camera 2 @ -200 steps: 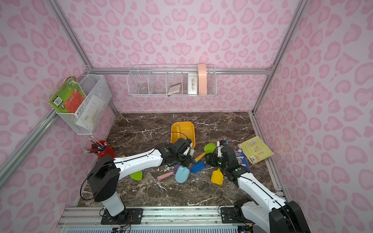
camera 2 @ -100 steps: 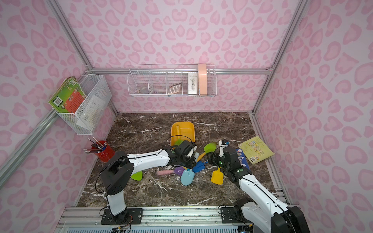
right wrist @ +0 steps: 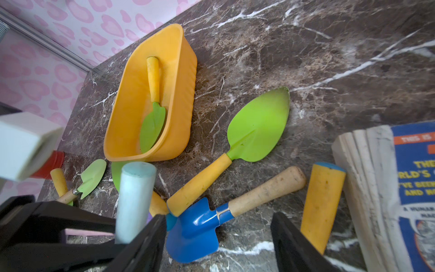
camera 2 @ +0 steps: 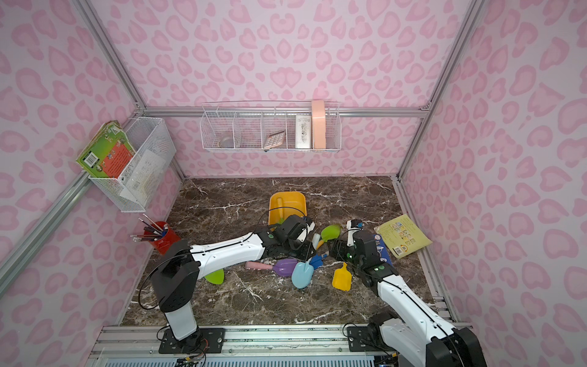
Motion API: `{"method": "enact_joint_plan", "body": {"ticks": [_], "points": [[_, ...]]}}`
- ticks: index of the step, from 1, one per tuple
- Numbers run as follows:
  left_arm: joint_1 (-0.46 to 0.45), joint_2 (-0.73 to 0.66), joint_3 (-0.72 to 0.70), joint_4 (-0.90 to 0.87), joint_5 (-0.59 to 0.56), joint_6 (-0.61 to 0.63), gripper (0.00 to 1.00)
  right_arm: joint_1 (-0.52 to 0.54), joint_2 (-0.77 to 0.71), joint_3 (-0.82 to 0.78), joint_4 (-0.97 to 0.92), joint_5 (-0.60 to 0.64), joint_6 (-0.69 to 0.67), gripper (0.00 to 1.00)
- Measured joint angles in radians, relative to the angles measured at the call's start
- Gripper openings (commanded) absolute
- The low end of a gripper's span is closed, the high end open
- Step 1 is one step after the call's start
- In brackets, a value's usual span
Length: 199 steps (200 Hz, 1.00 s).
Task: Put the shovel into the storage box
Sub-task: Pick up the shovel from the center of the board, then place the shovel in the storage box.
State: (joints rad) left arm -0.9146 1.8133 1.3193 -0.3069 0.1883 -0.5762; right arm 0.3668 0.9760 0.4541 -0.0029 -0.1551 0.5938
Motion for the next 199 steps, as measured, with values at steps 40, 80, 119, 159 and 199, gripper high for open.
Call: {"method": "enact_joint_plan", "body": {"ticks": [40,80,119,159,199], "points": [[0.006,-0.049,0.096,-0.117,-0.071,0.005,0.12,0.007,0.011,0.021,0.0,-0.014,-0.005,0.73],[0.053,-0.069,0.15,-0.243,-0.141,0.011,0.12,0.055,0.041,0.067,0.004,-0.014,-0.015,0.73],[0.11,-0.09,0.186,-0.306,-0.208,0.018,0.13,0.1,0.108,0.108,0.016,-0.013,-0.021,0.73],[0.154,-0.054,0.267,-0.346,-0.282,0.056,0.13,0.143,0.169,0.16,0.034,-0.01,-0.027,0.73],[0.223,0.059,0.397,-0.365,-0.318,0.063,0.13,0.149,0.203,0.183,0.039,-0.007,-0.03,0.73]]}}
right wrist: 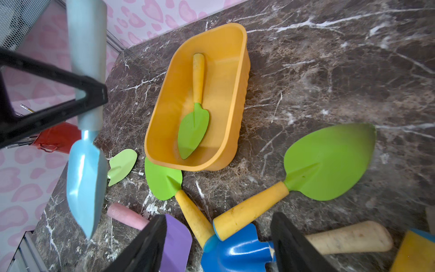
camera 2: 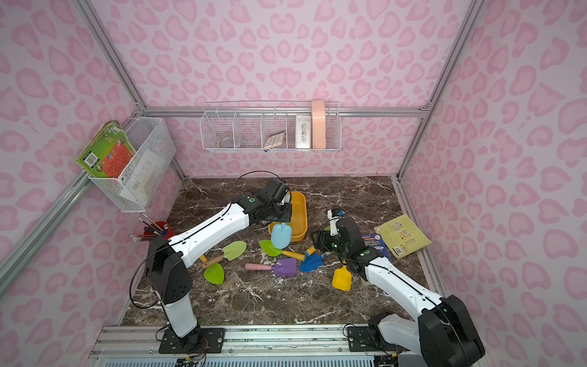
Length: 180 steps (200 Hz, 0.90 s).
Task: Put the shovel into the storage box
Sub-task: Place the shovel in the storage box.
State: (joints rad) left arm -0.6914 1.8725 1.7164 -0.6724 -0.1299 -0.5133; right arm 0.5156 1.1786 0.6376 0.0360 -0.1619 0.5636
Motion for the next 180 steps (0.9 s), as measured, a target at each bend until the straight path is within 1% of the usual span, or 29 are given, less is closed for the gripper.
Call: {"method": "enact_joint_plan", "body": {"ticks": [55,79,116,180], "points": [[0.066,0.211,0.226,-0.009,-0.043,0.018,0.13,0.004,0.003,0.002,0.002,0.001,0.0,0.73],[0.082,0.282,0.275,-0.006,-0.051,0.019,0.14,0.003,0.006,0.002,0.002,0.011,0.0,0.73],[0.096,0.358,0.288,0.002,-0.071,0.023,0.15,-0.001,0.014,0.003,0.002,0.012,-0.004,0.73],[0.117,0.425,0.258,0.046,-0.094,0.032,0.17,-0.006,0.03,0.003,0.002,0.012,-0.004,0.73]]}}
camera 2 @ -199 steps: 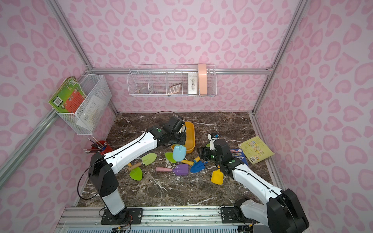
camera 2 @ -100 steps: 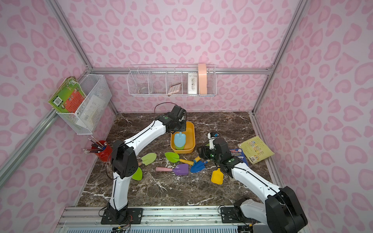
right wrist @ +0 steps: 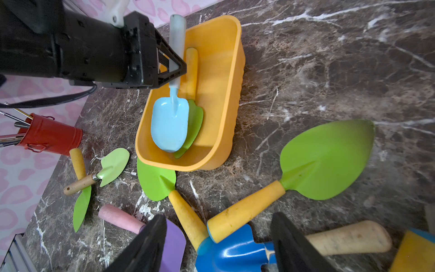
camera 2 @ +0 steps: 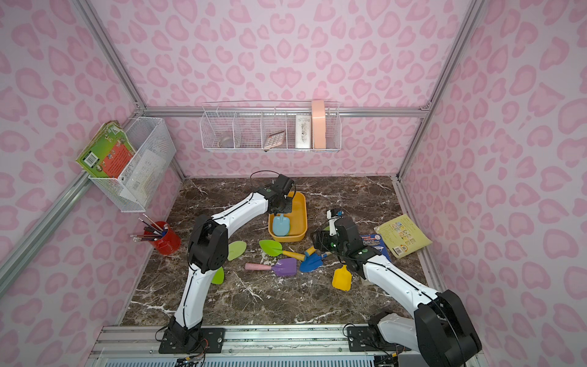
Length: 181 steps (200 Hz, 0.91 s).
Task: Put the shovel into the storage box
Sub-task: Place the shovel in the storage box.
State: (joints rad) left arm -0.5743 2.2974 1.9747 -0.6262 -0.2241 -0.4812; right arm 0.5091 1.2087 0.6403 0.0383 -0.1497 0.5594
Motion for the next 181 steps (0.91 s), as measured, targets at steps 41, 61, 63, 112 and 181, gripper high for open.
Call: {"method": "enact_joint_plan", "body": {"ticks": [41,61,63,112,181], "points": [[0.005,0.006,-0.034,0.021,-0.016,-0.018,0.23,-0.003,0.002,0.0,0.0,0.0,0.0,0.73],[0.005,0.006,-0.044,0.026,-0.024,-0.023,0.31,-0.005,0.004,0.0,0.0,0.0,0.0,0.73],[0.005,0.006,-0.044,0.026,-0.025,-0.023,0.32,-0.005,0.004,0.0,0.0,-0.001,0.0,0.73],[0.006,-0.001,-0.049,0.026,-0.031,-0.04,0.4,-0.005,0.008,0.0,0.0,-0.001,0.001,0.73],[0.005,-0.115,-0.083,0.024,0.024,-0.044,0.4,-0.005,0.007,0.002,-0.003,-0.001,0.0,0.73]]}}
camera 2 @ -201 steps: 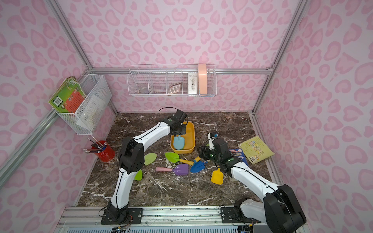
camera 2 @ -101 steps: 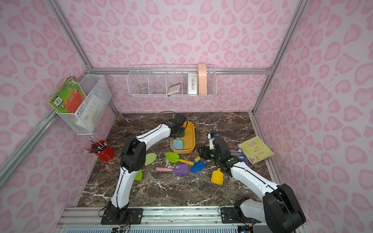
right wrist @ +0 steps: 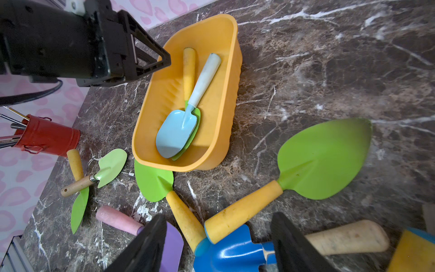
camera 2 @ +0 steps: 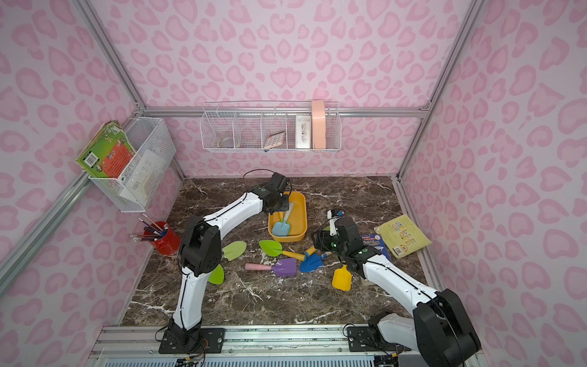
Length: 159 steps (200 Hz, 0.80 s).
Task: Put the shovel into the storage box
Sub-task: Place the shovel in the storage box.
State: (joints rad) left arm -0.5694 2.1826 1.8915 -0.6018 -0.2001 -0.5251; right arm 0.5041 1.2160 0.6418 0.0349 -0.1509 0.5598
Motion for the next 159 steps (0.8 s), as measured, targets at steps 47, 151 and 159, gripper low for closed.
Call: {"method": "enact_joint_plan", "body": {"ticks": [47,151,159], "points": [[-0.035,-0.125,-0.103,-0.006,0.058,0.002,0.41,0.0,-0.003,0.04,-0.01,0.0,-0.016,0.74],[-0.117,-0.513,-0.512,0.028,0.144,0.031,0.47,0.0,-0.002,0.068,-0.066,-0.017,-0.061,0.74],[-0.122,-0.543,-0.549,0.026,0.148,0.031,0.48,0.0,-0.002,0.068,-0.068,-0.02,-0.066,0.74]]}}
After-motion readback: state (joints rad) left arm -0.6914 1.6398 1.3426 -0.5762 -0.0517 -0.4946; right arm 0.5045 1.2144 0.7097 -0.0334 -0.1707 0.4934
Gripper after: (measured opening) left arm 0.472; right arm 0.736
